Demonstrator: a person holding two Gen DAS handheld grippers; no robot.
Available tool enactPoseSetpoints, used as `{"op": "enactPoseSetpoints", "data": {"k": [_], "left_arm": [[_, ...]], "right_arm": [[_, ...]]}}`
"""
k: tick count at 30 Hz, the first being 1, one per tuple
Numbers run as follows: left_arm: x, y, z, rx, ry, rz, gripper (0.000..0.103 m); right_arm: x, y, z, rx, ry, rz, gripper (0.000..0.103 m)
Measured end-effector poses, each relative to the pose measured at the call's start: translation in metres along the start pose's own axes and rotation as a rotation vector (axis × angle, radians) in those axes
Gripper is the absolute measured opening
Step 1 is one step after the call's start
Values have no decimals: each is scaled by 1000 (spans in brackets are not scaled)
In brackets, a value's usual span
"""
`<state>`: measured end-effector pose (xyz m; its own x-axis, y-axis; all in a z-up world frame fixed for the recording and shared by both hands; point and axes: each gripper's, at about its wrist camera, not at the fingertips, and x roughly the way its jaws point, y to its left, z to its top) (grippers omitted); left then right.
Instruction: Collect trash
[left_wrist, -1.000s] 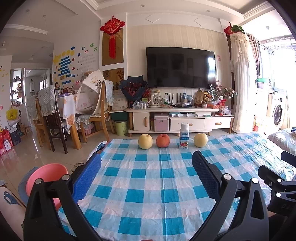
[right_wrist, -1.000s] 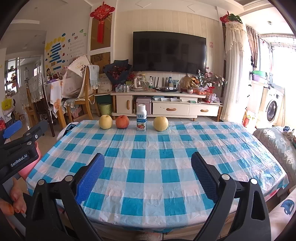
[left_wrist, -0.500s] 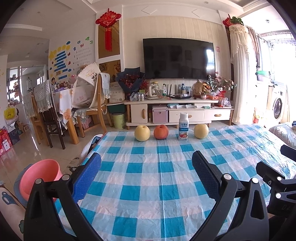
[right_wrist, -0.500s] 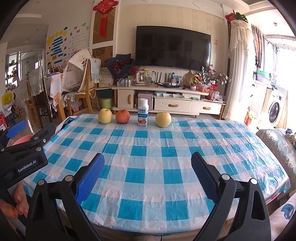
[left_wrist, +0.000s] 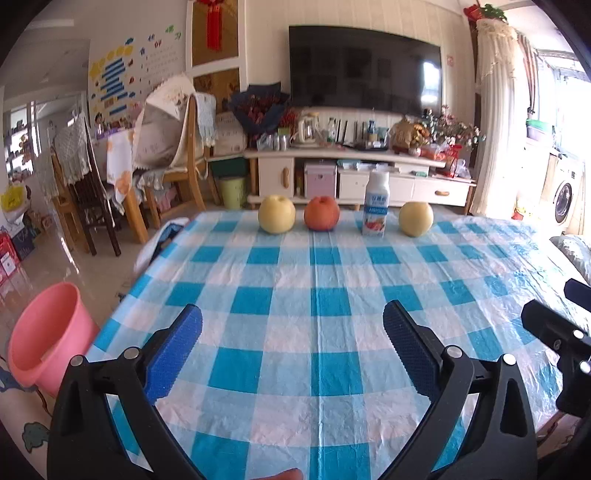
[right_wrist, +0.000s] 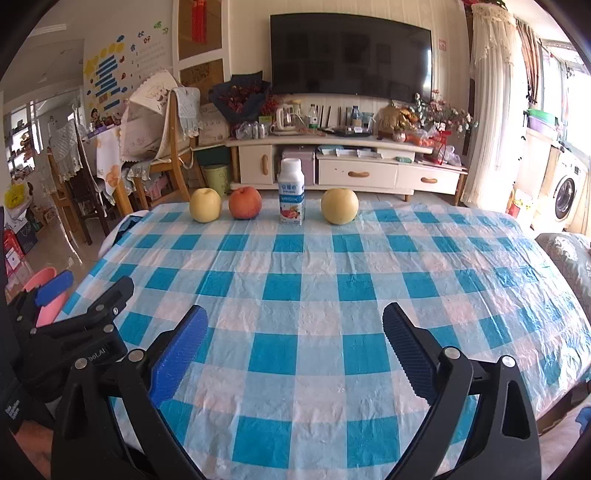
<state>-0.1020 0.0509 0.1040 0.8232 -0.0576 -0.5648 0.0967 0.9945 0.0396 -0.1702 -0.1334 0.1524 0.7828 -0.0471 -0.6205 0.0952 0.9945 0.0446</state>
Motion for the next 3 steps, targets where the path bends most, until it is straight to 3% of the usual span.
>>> {"op": "enactPoseSetpoints", "data": {"k": [3], "left_arm": [[50, -7, -9, -13, 132, 16, 99]], "right_arm": [[51, -9, 4, 34, 108, -4, 95]]}}
